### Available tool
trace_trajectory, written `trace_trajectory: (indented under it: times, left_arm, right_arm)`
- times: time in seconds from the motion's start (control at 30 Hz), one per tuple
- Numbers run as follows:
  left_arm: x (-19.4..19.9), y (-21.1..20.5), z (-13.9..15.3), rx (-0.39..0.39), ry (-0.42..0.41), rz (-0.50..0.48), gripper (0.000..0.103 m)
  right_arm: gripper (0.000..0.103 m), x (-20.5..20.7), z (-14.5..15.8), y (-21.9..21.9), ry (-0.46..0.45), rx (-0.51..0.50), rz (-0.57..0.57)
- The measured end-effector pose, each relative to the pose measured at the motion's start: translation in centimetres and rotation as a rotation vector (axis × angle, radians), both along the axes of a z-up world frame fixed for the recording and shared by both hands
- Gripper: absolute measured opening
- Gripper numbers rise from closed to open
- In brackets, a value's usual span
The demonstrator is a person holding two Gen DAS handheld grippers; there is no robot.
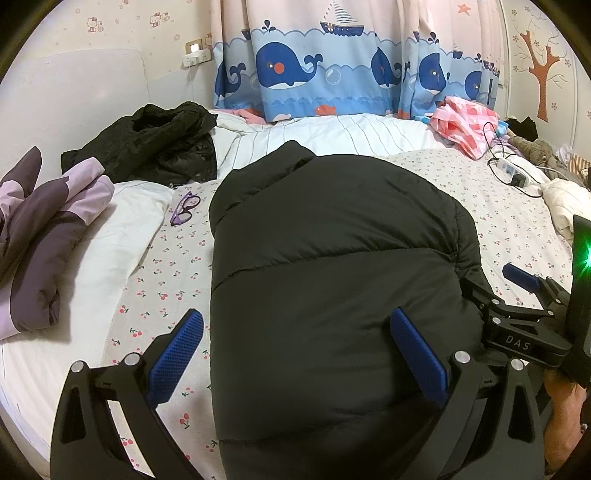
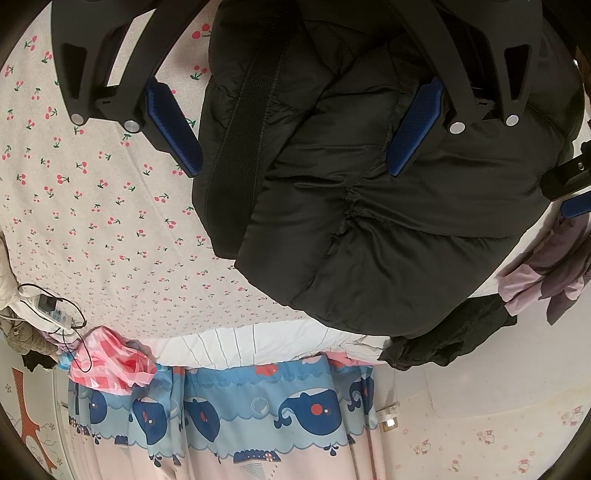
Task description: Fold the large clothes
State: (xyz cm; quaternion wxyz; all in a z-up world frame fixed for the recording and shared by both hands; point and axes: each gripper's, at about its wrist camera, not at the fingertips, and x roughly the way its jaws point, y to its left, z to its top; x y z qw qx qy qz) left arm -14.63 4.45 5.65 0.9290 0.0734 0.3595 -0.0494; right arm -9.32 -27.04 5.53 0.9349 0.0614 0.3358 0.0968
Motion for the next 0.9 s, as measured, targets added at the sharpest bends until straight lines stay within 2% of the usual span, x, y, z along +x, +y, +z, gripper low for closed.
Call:
trace_trajectory:
  times: [0.63, 0.9]
  left_arm:
    - [0.5, 0.4, -0.1, -0.001, 0.010, 0.004, 0.097]
    - [0.6, 0.2, -0.4, -0.008, 0.016, -0.015, 0.097]
  right_arm:
    - [0.096, 0.1, -0.9, -0.1, 0.019, 0.010, 0.005]
    - [0.096, -0.4, -0.5, 0.7, 0.000, -0.025, -0.001]
